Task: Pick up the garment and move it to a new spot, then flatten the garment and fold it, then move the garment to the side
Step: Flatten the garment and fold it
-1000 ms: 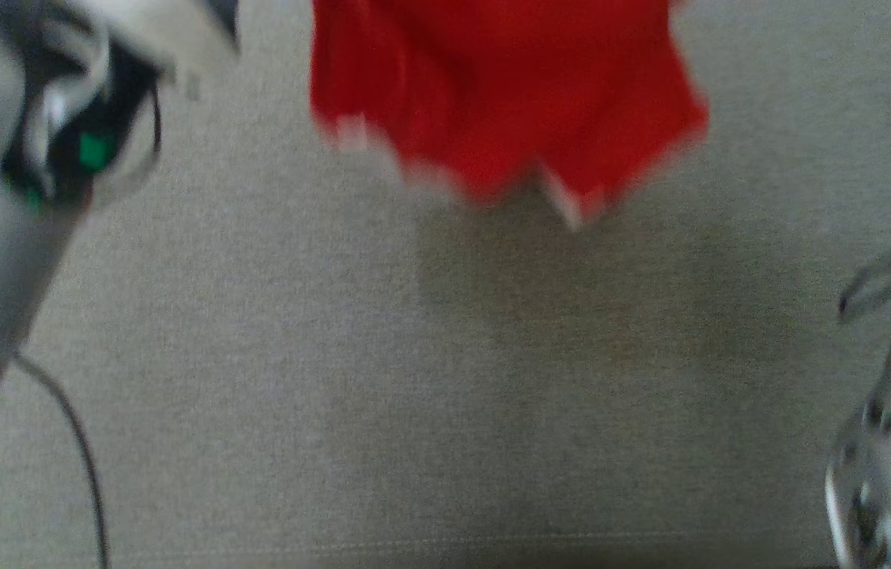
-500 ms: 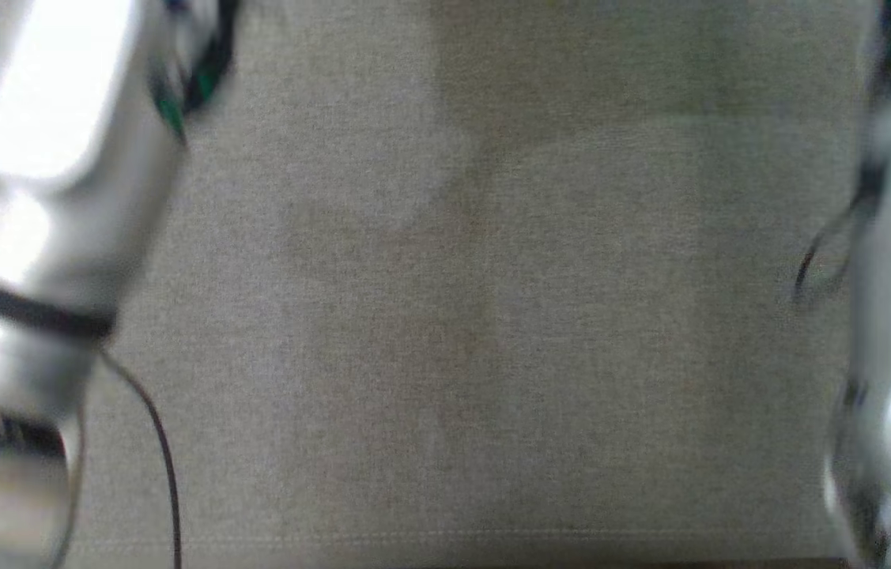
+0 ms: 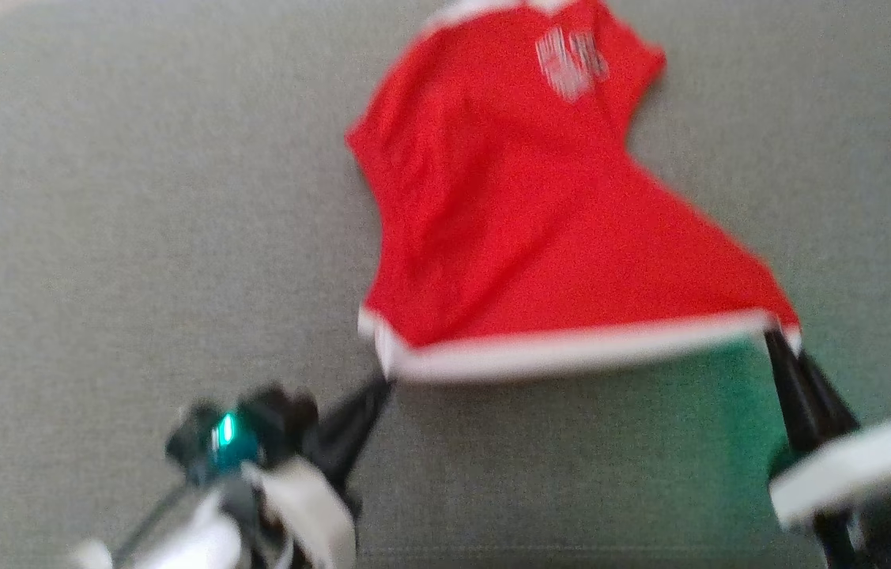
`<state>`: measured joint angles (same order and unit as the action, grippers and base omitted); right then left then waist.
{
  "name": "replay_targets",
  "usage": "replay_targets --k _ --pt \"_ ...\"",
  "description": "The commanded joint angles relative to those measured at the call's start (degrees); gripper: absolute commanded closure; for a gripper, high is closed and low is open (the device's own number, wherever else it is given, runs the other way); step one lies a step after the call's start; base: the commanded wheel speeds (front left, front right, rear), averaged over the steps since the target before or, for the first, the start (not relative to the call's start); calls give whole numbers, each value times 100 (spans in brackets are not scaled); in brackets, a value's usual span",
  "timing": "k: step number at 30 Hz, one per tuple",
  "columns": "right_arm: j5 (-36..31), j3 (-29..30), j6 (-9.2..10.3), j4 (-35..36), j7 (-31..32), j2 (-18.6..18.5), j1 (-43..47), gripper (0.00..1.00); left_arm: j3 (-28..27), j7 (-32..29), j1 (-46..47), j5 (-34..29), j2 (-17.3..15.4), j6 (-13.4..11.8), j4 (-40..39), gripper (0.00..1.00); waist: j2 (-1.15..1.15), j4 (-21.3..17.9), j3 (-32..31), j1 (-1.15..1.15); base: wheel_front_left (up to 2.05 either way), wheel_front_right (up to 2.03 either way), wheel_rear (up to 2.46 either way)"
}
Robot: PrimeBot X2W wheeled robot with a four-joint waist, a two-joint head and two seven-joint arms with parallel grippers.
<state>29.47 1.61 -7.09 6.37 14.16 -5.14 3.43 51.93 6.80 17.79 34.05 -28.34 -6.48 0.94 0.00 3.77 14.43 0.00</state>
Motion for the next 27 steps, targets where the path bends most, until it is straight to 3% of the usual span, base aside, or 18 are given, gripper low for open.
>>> replay_targets --k 1,6,10,17,22,27 --pt "-89 -20 -40 449 72 -21 301 100 -133 -109 -181 47 -298 -198 -395 100 0 102 -499 0 0 0 0" --pt "-149 461 -40 1394 439 100 1797 100 -39 -451 -1537 435 -659 -1013 -1502 100 0 140 -929 0 0 0 0" --pt "139 825 -40 2058 672 198 2371 100 8 -623 -1952 623 -760 -1275 -2219 100 0 261 -948 0 0 0 0" --pt "37 937 -40 1953 1257 215 1293 100 -226 -790 -1374 907 -394 -1135 -2304 100 0 459 -636 0 0 0 0" --pt "-237 725 -40 1277 1874 30 -276 100 -484 -988 -551 1066 -14 -987 -2170 100 0 644 -70 0 0 0 0" --pt "-496 587 -40 330 2452 -407 -1957 100 -640 -1304 421 1198 393 -778 -1649 100 0 938 481 0 0 0 0"
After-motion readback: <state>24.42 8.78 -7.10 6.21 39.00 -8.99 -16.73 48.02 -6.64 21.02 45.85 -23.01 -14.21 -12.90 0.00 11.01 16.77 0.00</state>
